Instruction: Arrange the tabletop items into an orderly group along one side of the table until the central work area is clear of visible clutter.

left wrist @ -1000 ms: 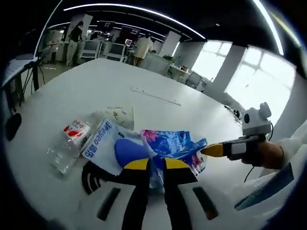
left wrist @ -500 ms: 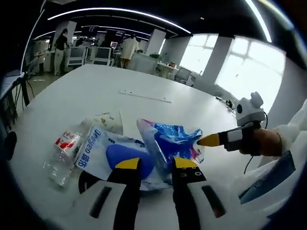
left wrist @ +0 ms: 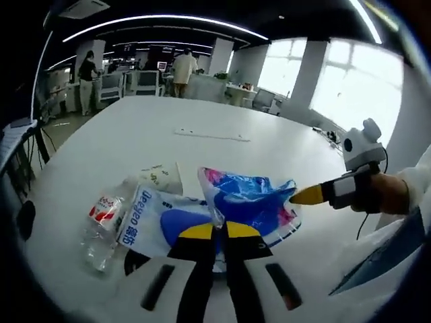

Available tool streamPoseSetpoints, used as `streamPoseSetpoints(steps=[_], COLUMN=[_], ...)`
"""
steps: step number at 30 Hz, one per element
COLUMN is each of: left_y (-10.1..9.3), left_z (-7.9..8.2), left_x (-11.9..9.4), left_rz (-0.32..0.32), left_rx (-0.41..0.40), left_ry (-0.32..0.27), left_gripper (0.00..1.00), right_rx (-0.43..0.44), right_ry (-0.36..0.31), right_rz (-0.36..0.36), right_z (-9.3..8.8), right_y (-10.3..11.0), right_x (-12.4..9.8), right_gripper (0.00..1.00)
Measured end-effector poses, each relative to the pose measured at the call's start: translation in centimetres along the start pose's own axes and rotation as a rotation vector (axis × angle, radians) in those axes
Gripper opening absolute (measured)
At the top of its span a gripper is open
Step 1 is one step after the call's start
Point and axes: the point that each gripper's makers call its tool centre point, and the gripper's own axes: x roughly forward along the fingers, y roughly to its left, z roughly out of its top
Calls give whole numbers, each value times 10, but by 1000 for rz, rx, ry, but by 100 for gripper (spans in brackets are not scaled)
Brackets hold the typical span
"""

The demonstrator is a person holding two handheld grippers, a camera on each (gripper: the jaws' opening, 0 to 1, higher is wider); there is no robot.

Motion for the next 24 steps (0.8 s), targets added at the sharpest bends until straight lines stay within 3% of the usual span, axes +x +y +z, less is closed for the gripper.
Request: streamPoseSetpoints(steps=[7, 14, 21, 24], left_y=[-3, -7, -23, -35], left_z=[4, 25, 36, 41], left_x=[7, 16, 34, 44], left_rz=[63, 94, 44, -10], left_rx=[21, 42, 56, 70], left_ry=[26, 2, 12, 22], left_gripper=[0, 0, 0, 0], right_rx=[-5, -35, 6, 25], right_ry=[-15, -71, -130, -159], right_rz=[-27, -58, -101, -129], right_z=[6, 24, 37, 43], right_y=[-6, -10, -30, -41], right_x=[-6, -15, -29, -39], right_gripper=[0, 0, 0, 0])
